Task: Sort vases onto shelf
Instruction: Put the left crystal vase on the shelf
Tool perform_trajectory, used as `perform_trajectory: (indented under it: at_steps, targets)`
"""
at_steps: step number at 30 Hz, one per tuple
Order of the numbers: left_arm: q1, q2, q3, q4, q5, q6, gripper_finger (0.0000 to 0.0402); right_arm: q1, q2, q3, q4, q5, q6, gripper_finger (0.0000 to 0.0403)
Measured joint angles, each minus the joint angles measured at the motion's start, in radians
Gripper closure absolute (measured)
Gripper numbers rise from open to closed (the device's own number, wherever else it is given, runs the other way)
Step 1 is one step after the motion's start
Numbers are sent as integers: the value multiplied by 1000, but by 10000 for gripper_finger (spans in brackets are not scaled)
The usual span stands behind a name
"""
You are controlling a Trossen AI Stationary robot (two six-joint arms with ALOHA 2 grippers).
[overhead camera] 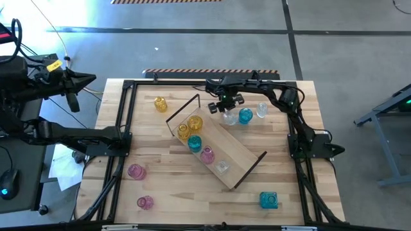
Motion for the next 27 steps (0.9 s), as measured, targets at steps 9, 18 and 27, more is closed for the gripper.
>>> perform_trajectory:
  at_steps: [9, 18, 27]
  targets:
    - [0, 0, 0, 0, 0, 0, 401, 38, 2, 42, 9, -2, -22, 329]
    - [0, 0, 0, 0, 0, -22, 402, 57, 2, 219, -83, 123, -96, 329]
    - [0, 2, 0, 6, -8, -43, 401, 78, 2, 451, -265, 304, -160, 329]
